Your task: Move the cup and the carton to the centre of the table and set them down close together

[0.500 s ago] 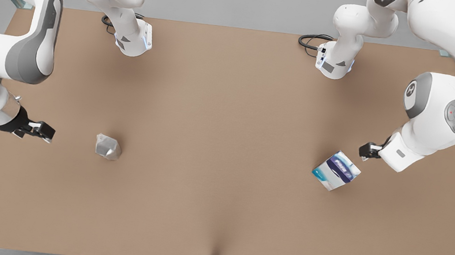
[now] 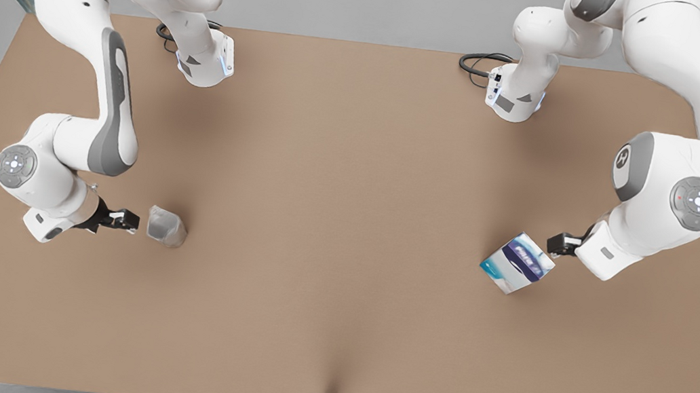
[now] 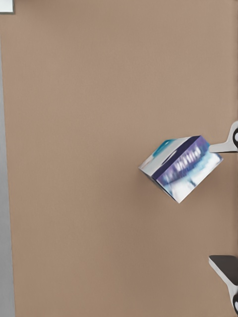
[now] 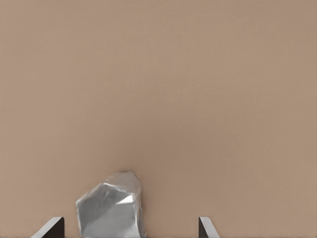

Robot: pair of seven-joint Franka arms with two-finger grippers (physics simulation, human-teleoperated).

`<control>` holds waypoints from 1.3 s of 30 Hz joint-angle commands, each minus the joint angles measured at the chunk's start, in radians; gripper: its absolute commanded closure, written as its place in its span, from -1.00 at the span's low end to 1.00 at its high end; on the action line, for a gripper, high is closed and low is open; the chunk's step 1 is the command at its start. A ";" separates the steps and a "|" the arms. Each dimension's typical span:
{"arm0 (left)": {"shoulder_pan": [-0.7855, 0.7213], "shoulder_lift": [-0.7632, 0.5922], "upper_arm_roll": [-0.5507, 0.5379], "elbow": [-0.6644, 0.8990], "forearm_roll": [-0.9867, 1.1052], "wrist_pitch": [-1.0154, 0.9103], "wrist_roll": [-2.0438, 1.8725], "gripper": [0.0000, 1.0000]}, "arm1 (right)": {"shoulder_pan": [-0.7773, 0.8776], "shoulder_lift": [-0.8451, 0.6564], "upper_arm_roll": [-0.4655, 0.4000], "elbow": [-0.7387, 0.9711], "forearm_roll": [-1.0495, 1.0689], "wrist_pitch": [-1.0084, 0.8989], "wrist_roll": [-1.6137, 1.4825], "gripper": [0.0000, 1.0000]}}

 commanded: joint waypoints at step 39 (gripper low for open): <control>0.005 0.044 0.015 0.018 0.009 -0.002 0.003 -1.00 | 0.039 0.154 0.000 -0.119 0.051 0.123 -0.122 0.57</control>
